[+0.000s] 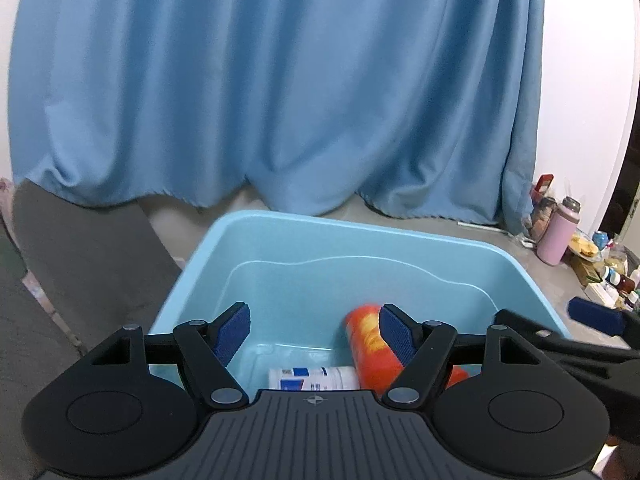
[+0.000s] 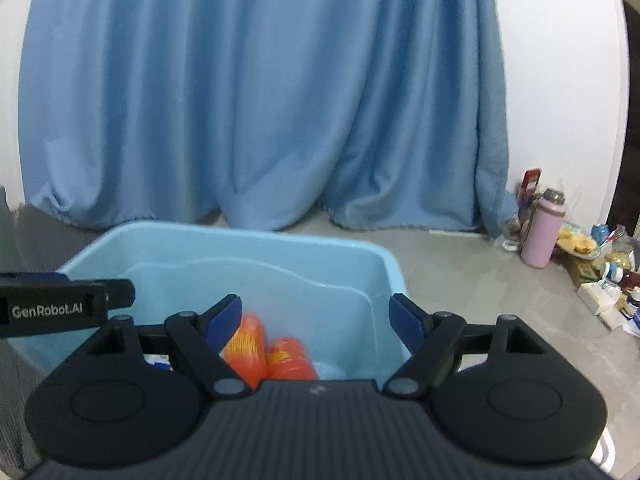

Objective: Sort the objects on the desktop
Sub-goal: 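Withdraw both tools and move the right tool toward the white jar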

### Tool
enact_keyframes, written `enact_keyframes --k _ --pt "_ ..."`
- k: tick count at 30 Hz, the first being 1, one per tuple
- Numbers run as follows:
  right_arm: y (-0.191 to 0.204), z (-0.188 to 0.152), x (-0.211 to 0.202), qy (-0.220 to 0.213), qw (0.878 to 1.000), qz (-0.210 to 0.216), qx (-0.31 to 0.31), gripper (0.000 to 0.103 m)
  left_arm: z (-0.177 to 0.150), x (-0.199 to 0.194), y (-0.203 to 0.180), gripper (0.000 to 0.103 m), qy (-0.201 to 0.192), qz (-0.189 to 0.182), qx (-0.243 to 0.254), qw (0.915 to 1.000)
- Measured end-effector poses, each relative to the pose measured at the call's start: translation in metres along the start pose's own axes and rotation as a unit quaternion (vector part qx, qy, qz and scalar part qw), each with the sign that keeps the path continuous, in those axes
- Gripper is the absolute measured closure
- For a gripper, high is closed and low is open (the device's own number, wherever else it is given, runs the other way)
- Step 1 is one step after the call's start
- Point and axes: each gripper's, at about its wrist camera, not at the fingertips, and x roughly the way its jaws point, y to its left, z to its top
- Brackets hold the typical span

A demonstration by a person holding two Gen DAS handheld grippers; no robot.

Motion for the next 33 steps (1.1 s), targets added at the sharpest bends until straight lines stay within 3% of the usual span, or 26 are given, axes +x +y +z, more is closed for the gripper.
enact_keyframes --k 6,15,33 --pt "0.004 -0.017 -0.049 -0.02 1.0 0.003 0.013 0.021 -0.019 -0.056 0.0 0.029 -0.022 0.009 0.014 0.9996" --pt "0.012 -0.063 -0.099 -0.015 1.0 0.011 0.018 0.021 -0.071 -0.116 0.007 0.029 -0.013 0.025 0.017 0.9994" --pt "0.039 -0.149 -0.116 -0.009 1.0 0.023 0.018 0.021 -0.171 -0.136 0.044 0.029 -0.003 0.028 0.014 0.9995"
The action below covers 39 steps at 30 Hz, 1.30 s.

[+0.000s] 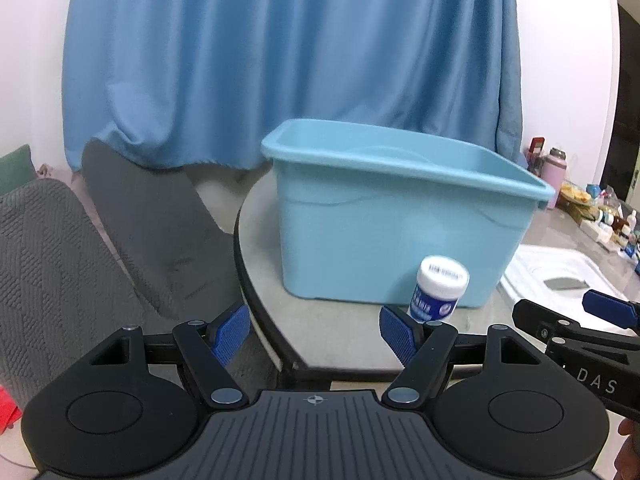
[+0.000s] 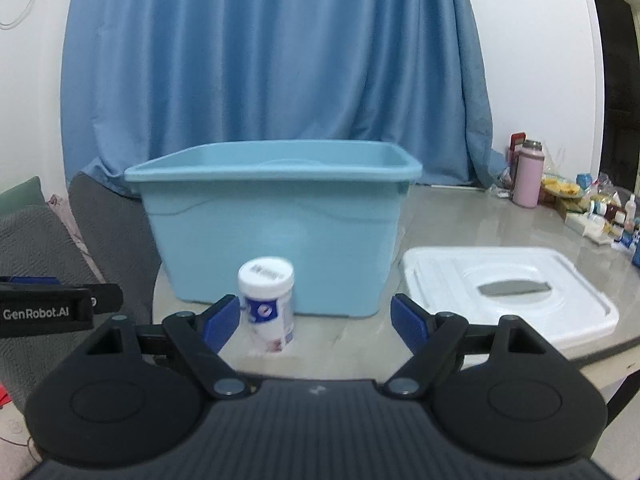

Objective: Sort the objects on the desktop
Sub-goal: 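Withdraw both tools and move the right tool toward the white jar, then close the right tool around the white-and-blue jar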

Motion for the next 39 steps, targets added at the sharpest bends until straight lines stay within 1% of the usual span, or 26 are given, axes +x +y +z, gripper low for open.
enact_keyframes --k 3,6,15,20,30,34,39 --pt "0.003 -0.013 0.003 0.008 1.0 0.008 0.002 0.021 -0.009 -0.001 0.006 0.029 0.001 0.002 -0.006 1.0" --pt "0.008 -0.021 0.005 0.013 1.0 0.008 0.001 0.021 -0.015 -0.001 0.009 0.029 0.0 0.004 -0.009 1.0" --pt "0.017 -0.027 0.011 0.018 1.0 0.006 -0.001 0.021 -0.025 0.003 0.009 0.029 0.008 0.007 -0.011 0.9999" --pt "0.014 -0.029 0.022 0.024 1.0 0.006 0.0 0.021 -0.026 0.007 0.005 0.029 0.013 0.011 -0.011 0.9998" --pt "0.011 -0.029 0.057 0.032 0.999 0.01 0.003 0.021 -0.023 0.025 0.01 0.029 0.015 0.026 -0.029 0.9991" --pt "0.016 -0.03 0.078 0.031 0.999 0.017 -0.005 0.021 -0.023 0.036 0.012 0.029 0.012 0.035 -0.028 0.9989" --pt "0.026 -0.029 0.108 0.032 0.999 0.025 -0.017 0.021 -0.016 0.047 0.02 0.029 0.0 0.051 -0.028 0.9983"
